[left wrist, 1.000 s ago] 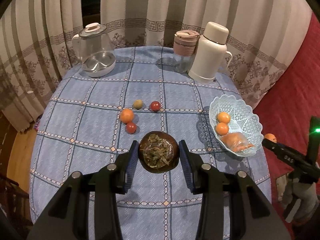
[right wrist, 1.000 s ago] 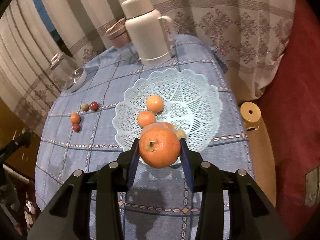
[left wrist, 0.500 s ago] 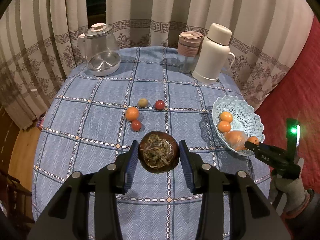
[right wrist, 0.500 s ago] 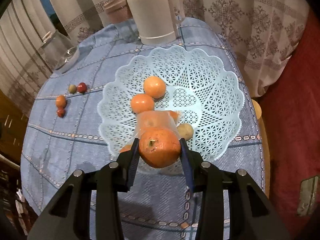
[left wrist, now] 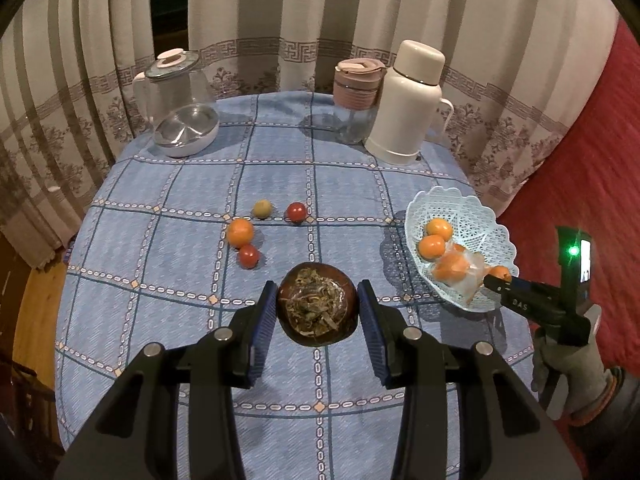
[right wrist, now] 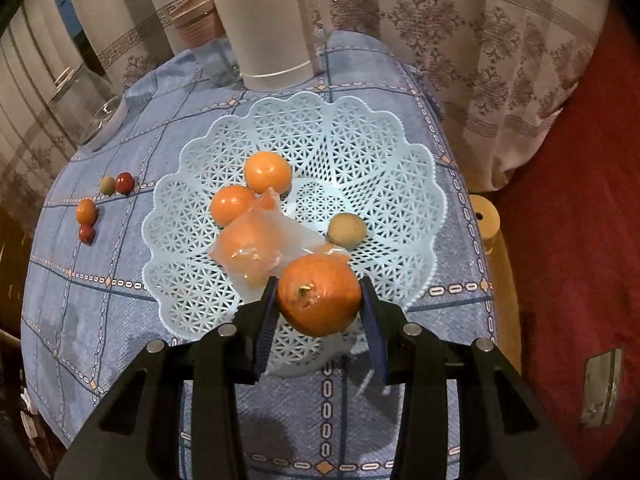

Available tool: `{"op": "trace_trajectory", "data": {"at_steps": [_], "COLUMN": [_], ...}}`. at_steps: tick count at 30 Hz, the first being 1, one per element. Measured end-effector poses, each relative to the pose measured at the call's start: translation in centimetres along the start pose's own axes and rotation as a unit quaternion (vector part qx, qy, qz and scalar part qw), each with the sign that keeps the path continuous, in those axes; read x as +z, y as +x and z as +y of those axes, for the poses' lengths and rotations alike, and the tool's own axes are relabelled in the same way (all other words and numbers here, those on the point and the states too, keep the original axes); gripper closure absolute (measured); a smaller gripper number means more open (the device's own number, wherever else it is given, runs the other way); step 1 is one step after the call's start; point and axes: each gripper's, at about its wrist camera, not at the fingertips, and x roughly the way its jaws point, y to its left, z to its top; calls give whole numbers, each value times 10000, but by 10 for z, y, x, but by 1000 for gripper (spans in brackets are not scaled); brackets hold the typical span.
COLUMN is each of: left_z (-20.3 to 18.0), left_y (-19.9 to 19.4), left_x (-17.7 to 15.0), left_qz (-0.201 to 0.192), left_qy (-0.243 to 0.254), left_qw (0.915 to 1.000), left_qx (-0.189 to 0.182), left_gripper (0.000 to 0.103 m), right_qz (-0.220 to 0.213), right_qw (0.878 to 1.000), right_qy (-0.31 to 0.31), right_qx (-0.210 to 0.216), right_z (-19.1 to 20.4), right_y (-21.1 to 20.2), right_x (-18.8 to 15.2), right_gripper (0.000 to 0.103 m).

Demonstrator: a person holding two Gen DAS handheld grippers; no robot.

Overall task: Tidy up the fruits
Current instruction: 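Carry the large orange into the basket and open the right tool while the left tool holds the brown fruit, then lower the brown fruit into the basket and open the left tool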

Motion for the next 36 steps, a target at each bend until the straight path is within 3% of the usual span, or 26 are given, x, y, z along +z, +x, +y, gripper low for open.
{"op": "trace_trajectory", "data": {"at_steps": [6,9,13,26,36], "left_z": [-14,-24,-40,-104,-144], "left_y": [8,14,23,66,108], "left_x": [7,9,13,20,15], "left_qz": [36,63,99,311,623], "left_qy": [141,228,395,946,1299], "left_qw": [9998,9995,9986,9915,9836], "left_qx": [-117,-196,-342,-837,-1082], "left_gripper": [62,62,62,62,62], "right_qz": [-258,-384,-496,-615,-495], "right_qw": [9995,9987,9979,9954,9944], "right_qy": [162,278,366,709,936], "right_qx": [128,176,208,164,61], "right_z": [-6,-11,-16,-40,-59], "right_y": [-23,-36,-52,-90,-94], "right_x": [0,-1,-6,-29,-48], "right_gripper": [61,53,53,53,53]}}
